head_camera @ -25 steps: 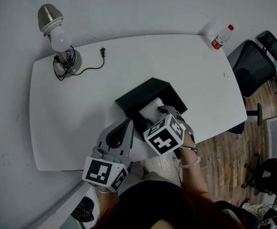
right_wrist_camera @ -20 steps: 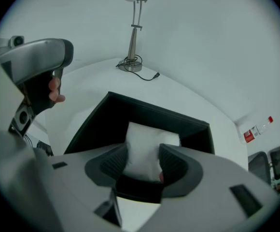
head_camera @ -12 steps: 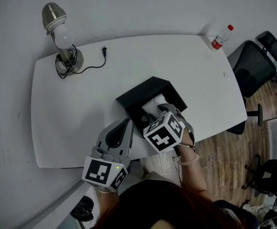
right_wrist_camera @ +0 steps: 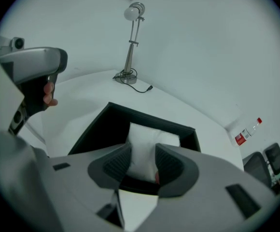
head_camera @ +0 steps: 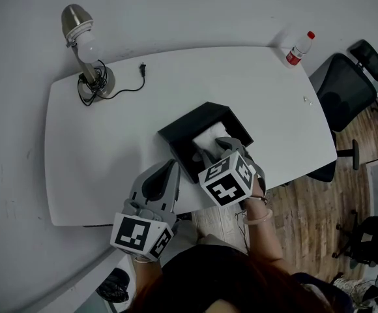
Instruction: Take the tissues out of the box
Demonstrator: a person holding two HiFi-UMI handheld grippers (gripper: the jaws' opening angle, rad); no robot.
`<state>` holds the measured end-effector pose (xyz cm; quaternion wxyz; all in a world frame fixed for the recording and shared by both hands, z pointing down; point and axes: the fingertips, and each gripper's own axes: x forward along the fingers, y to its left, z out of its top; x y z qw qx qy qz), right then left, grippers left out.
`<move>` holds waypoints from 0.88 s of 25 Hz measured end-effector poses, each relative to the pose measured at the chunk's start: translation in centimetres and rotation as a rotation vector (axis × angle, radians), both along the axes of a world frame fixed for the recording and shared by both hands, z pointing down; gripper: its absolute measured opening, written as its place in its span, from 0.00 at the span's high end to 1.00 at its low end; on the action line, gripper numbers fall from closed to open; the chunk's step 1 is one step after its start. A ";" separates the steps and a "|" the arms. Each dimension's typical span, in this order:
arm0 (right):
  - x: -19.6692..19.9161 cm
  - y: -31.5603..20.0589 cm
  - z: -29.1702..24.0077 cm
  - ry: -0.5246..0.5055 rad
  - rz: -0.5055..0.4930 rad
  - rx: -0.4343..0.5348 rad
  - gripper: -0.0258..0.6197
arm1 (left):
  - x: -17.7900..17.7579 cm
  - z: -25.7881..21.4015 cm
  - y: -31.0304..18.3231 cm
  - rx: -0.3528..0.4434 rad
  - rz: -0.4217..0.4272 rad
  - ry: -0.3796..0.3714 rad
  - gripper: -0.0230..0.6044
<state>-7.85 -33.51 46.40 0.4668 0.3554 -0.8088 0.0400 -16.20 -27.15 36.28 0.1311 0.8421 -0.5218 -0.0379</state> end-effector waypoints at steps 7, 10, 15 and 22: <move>0.4 0.4 -3.1 -0.108 0.008 0.079 0.70 | 0.9 -0.8 1.2 0.017 0.010 -0.017 0.93; 0.6 0.6 -4.3 -0.148 0.008 0.125 0.70 | 1.1 -1.2 1.9 0.029 0.007 -0.024 0.93; 0.9 1.2 -6.5 -0.223 0.013 0.206 0.70 | 1.7 -1.9 3.3 0.044 0.006 -0.036 0.93; 1.9 2.7 -9.2 -0.338 0.044 0.299 0.70 | 2.9 -2.9 5.4 0.072 0.010 -0.051 0.93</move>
